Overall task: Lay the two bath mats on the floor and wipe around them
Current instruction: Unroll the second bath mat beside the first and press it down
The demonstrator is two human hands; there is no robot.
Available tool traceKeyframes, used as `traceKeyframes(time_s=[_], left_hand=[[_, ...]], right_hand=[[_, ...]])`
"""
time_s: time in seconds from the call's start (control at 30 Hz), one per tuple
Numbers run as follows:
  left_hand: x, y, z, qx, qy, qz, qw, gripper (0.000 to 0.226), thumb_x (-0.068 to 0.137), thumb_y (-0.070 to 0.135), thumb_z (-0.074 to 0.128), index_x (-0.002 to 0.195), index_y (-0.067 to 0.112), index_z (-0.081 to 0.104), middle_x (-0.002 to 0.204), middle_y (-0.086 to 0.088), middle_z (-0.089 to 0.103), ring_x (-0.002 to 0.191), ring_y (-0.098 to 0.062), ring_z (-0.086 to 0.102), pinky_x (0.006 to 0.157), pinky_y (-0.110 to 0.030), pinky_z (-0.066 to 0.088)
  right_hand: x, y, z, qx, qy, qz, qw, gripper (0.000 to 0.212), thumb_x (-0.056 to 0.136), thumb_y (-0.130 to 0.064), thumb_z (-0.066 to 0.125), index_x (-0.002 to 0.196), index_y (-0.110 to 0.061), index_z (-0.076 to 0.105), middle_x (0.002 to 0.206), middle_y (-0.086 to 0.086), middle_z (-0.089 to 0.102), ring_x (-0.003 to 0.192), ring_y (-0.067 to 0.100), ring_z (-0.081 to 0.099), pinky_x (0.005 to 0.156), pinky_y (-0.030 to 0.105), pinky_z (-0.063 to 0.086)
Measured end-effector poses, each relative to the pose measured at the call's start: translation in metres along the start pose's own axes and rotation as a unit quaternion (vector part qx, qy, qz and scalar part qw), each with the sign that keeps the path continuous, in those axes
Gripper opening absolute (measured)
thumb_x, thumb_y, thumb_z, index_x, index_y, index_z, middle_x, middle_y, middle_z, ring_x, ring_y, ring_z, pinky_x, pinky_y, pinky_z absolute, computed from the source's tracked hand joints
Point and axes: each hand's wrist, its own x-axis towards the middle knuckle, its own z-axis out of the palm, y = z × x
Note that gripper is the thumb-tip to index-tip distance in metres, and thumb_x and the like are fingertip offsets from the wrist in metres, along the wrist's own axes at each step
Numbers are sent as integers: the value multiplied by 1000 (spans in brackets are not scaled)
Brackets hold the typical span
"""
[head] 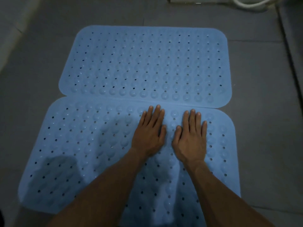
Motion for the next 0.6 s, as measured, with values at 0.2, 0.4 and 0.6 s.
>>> traceKeyframes(time_s=[0.2, 0.4, 0.6], left_hand=[[3, 2, 0, -5, 0, -9, 1000, 56, 101, 33, 33, 151, 7, 29, 160, -8, 20, 150, -25, 11, 119, -48, 20], [5, 1, 0, 2, 7, -5, 1000, 56, 101, 32, 35, 151, 8, 29, 161, -8, 19, 150, -26, 10, 120, -47, 19], [6, 1, 2, 9, 6, -11, 1000, 57, 99, 32, 36, 151, 9, 30, 161, -7, 19, 150, -25, 10, 119, -47, 20]], right_hand=[[2, 0, 0, 4, 0, -2, 1000, 62, 103, -33, 27, 158, -5, 22, 166, 15, 17, 155, 27, 10, 125, 52, 9], [3, 2, -2, 4, 6, -18, 1000, 60, 103, -29, 31, 156, -1, 27, 164, 18, 20, 154, 32, 13, 123, 56, 11], [2, 3, 0, -2, -4, -17, 1000, 61, 103, -30, 28, 157, -1, 23, 166, 18, 15, 155, 31, 7, 123, 58, 11]])
